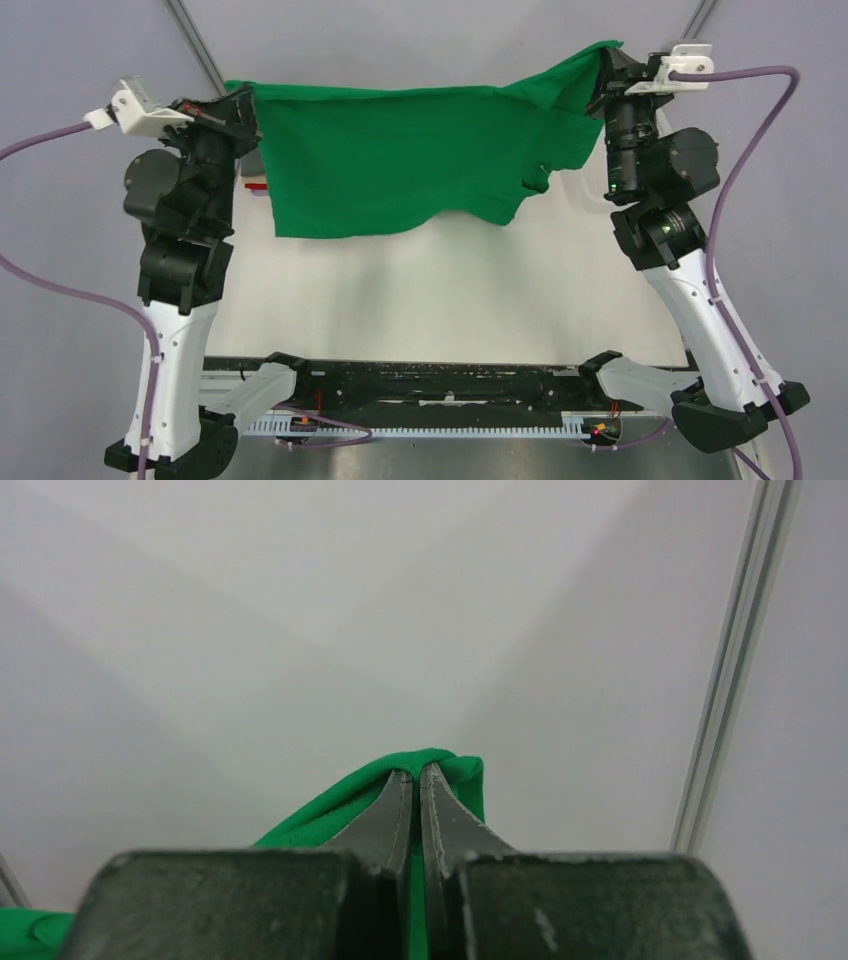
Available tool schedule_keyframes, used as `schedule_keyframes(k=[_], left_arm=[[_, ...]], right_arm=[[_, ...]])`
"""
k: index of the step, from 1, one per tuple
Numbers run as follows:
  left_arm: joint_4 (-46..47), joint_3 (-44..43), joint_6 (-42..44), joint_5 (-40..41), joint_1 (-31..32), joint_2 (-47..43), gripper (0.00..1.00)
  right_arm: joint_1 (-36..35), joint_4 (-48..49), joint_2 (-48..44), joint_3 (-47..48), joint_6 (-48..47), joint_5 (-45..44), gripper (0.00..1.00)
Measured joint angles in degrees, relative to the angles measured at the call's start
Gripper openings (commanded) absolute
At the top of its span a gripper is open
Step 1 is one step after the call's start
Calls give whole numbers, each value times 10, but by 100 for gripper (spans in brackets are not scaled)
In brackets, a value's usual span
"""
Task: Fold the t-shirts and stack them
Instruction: Flatten out the tshirt
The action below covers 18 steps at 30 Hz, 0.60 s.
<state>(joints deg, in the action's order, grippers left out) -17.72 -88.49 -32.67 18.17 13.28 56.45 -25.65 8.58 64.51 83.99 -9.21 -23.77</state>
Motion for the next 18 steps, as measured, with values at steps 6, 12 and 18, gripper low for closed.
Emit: schedule_keyframes(k=[6,12,18], left_arm=[[-1,-66,40,-7,0,-22,2],[-7,-110,65,-39,1,-46,2],[-14,-120,75,-81,1,-96,2]], right_arm=[[0,-15,-21,59,-38,46,0],[0,-66,-47,123,-54,115,0],[0,-92,-97,150,-64,161,0]])
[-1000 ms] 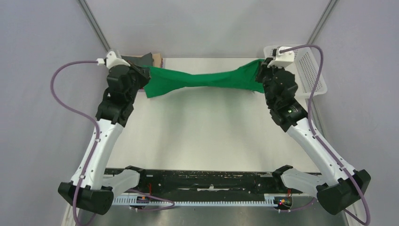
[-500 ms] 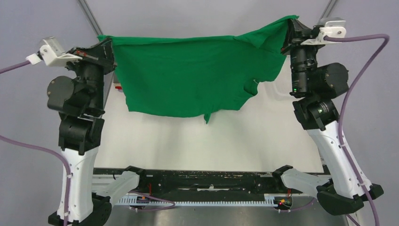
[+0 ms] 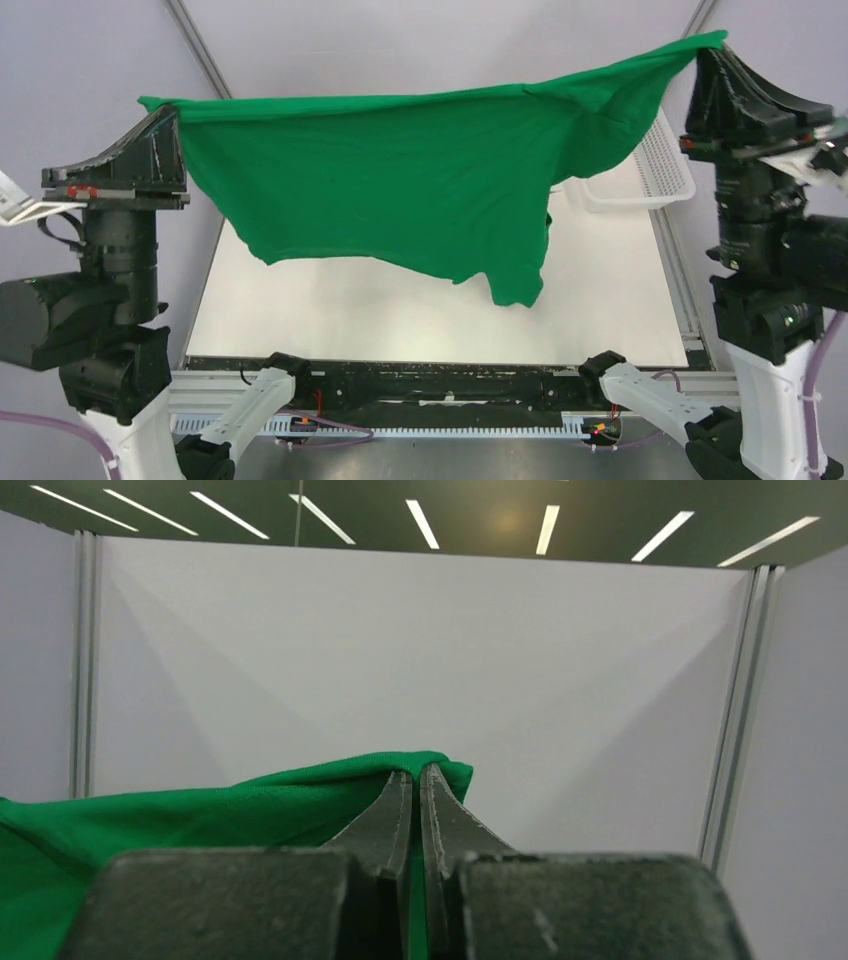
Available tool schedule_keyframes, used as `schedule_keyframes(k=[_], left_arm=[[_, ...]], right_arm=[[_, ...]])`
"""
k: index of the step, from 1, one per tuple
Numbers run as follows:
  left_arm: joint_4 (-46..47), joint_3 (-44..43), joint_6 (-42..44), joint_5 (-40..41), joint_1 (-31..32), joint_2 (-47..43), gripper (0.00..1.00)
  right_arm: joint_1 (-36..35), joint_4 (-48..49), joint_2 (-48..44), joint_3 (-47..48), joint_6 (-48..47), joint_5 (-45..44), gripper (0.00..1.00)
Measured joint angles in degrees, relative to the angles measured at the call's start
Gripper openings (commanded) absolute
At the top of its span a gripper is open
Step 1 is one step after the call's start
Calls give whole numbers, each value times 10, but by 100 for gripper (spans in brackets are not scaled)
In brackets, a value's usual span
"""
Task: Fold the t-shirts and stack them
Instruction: Flatten out the tshirt
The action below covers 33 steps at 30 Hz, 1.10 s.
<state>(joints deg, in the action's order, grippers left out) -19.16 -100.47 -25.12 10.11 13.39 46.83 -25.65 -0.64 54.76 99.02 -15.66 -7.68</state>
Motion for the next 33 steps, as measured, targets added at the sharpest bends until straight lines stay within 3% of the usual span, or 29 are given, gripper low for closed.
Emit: schedule_keyframes(k=[9,14,18,21,24,29,33], left_arm=[[0,1,6,-34,0,-10,2],[26,43,6,-31,0,-4,2],[41,80,5,7,0,49,2],[54,114,2,71,-1,141,2],[50,121,-8,120,-12,300,2],[24,101,-32,123,-38,600,2],[-12,97,-49,121,-46,739,2]], right_arm=[[0,-33,-23,47,-16,23,0],[0,-45,2,45,-37,-16,0],[0,-37,36,-1,-52,-88,0],[0,-23,88,-70,-53,-160,0],[8,-21,197,-113,-36,-204,0],[43,-43,435,-127,25,-205,0],[70,-70,579,-123,62,-188,0]])
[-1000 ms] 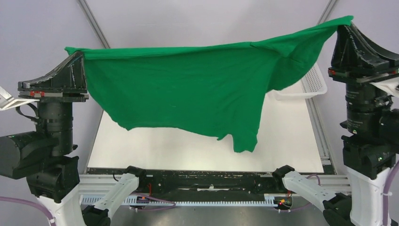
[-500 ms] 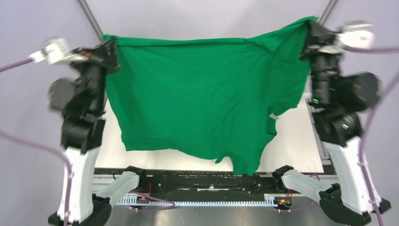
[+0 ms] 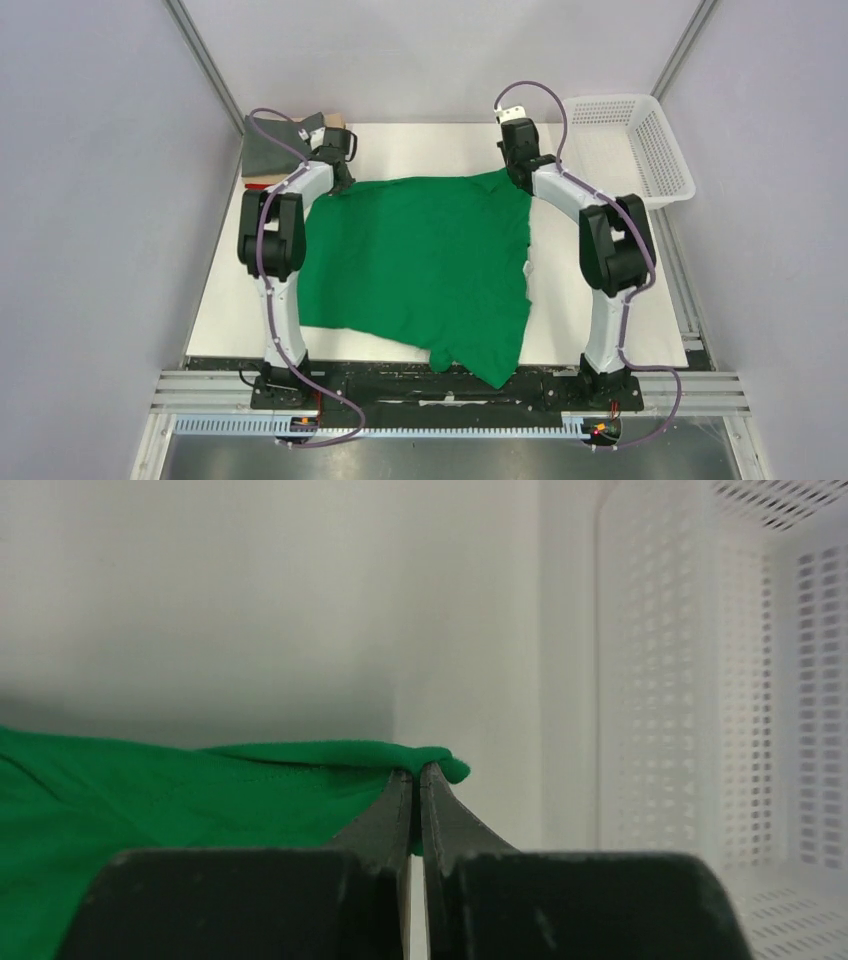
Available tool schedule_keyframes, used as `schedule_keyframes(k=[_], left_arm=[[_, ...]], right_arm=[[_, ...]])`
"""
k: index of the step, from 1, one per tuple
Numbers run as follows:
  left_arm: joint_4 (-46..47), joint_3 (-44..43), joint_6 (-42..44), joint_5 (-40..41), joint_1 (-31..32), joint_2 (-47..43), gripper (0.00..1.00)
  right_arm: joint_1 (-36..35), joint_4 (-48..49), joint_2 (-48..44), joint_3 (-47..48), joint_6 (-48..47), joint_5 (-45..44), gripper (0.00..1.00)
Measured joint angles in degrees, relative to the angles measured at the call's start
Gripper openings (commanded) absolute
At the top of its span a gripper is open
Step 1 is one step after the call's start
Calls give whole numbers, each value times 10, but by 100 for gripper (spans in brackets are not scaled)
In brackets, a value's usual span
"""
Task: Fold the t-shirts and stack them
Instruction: Flatten out the tshirt
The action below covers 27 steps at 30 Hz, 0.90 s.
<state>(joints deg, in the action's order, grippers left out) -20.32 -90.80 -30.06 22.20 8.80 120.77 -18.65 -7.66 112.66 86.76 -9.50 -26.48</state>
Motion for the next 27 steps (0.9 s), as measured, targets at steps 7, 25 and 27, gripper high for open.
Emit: schedule_keyframes(k=[7,25,27], left_arm=[[-3,-60,-19,-5,-1,48,2],[23,57,-31,-8,-1,-190,2],[41,80,-31,-7,1,-278,2]], right_arm=[[25,-13,105,90,40,27,0],[43,30,-143,-56,41,39,0],[43,46,-239,-88,35,32,0]])
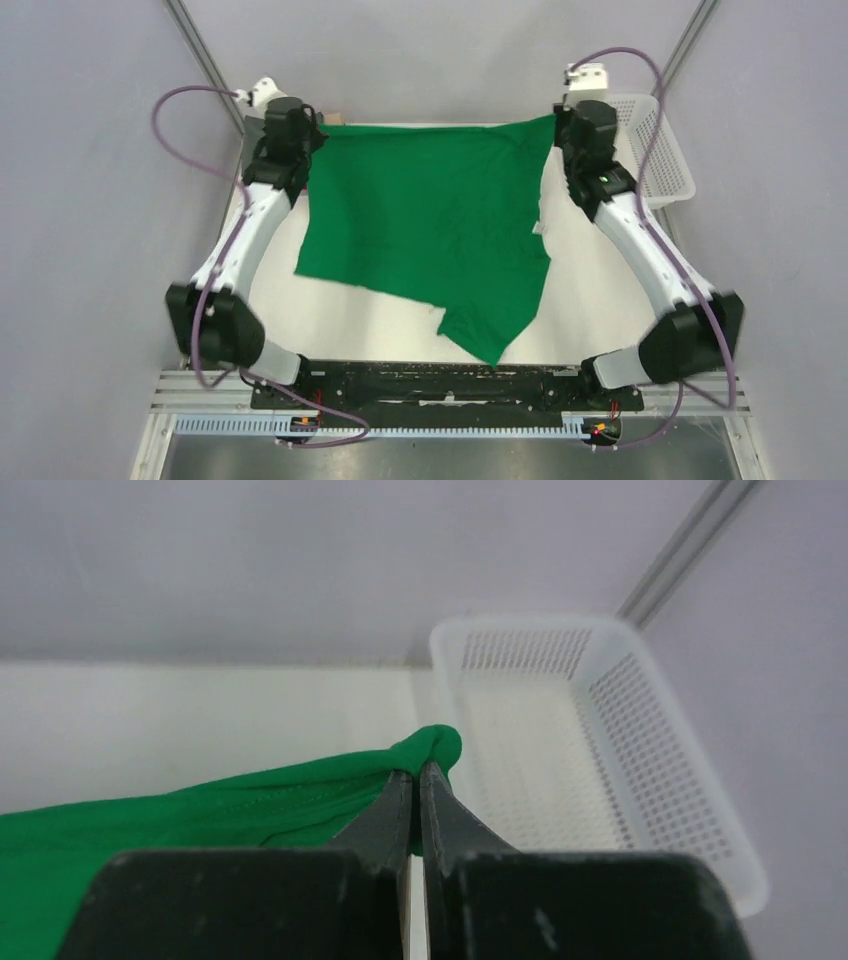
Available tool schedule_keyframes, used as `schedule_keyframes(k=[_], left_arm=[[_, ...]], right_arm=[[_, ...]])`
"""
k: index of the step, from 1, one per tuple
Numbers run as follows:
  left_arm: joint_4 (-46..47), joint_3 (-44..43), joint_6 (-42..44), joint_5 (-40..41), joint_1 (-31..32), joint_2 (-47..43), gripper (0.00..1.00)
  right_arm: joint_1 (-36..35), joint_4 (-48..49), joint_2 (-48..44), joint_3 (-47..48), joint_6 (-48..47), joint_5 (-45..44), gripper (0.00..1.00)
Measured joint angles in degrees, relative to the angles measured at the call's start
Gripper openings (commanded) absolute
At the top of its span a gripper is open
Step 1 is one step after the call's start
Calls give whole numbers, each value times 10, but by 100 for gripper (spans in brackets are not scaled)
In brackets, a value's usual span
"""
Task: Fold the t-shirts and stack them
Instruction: Flatten out the tshirt
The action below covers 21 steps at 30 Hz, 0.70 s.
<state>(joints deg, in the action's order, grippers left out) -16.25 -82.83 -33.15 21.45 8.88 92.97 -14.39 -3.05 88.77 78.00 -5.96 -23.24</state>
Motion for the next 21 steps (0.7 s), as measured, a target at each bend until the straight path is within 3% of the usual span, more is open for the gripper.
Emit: schedule_keyframes(k=[5,9,15,21], left_arm=[[70,46,4,-16,13,-216,2],[101,55,20,-59,15,-327,2],[104,27,53,-136,15,-404,2],[85,-62,80,-194,15,-433,2]], right_arm=[[0,45,-219,-54,-12,1,0],[0,68,-337,-78,-26,11,0],[0,63,-431,-74,-57,29,0],[0,15,-478,-9,-84,62,0]])
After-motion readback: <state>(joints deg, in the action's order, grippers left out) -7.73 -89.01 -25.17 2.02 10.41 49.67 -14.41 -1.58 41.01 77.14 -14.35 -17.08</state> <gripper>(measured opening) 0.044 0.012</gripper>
